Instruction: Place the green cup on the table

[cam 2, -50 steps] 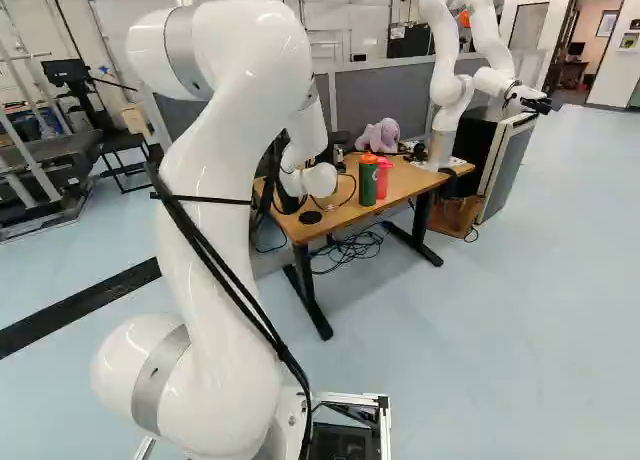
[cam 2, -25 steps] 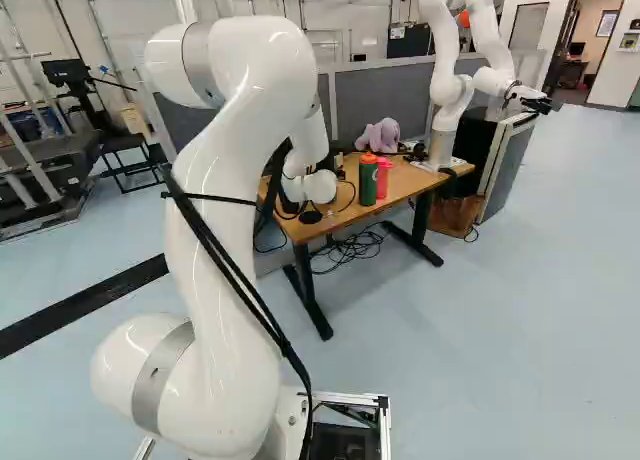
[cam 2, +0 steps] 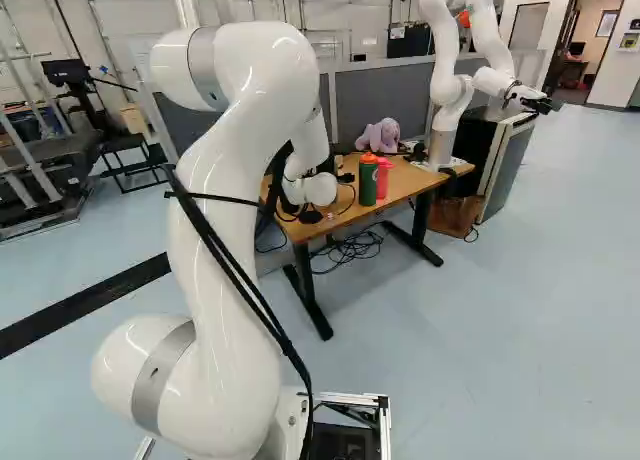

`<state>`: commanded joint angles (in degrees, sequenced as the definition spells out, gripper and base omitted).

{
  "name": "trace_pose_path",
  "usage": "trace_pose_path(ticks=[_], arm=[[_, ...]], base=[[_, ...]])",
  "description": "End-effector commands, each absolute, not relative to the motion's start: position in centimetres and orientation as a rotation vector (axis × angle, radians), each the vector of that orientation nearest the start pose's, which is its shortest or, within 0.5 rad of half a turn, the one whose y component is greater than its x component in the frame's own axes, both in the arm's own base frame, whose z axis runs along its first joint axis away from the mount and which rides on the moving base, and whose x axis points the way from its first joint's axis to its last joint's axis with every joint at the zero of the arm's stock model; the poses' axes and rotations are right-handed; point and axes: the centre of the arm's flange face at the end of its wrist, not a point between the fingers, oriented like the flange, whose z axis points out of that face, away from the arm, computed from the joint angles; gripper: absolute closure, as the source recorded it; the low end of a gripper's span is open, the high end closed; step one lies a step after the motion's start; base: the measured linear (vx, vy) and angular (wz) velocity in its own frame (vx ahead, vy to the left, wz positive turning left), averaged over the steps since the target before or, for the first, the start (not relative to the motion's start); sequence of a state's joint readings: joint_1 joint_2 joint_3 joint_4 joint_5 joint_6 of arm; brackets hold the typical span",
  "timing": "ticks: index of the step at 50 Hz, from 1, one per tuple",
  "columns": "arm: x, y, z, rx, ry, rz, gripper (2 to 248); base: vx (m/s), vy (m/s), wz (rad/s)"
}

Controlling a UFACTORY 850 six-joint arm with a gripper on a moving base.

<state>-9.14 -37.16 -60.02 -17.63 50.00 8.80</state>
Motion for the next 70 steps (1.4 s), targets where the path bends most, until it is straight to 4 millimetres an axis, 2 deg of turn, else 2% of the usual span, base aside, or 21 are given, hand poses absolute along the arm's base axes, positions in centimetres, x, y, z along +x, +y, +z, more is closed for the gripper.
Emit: trace_pose_path(ticks=[1, 2, 10, 32, 60, 70], arm=[[61.8, -7.8, 31.3, -2.486, -0.071, -1.805, 19], [61.8, -7.8, 31.3, -2.486, -0.071, -1.805, 3], [61.5, -7.8, 31.7, -2.484, -0.072, -1.809, 3], [59.9, -7.5, 34.4, -2.464, -0.077, -1.842, 3], [59.6, -7.5, 37.7, -2.423, -0.087, -1.908, 3], [59.6, -7.5, 38.1, -2.417, -0.089, -1.917, 3]], base=[[0.000, 0.000, 0.000], [0.000, 0.000, 0.000], [0.000, 0.000, 0.000], [0.000, 0.000, 0.000], [0.000, 0.000, 0.000], [0.000, 0.000, 0.000]])
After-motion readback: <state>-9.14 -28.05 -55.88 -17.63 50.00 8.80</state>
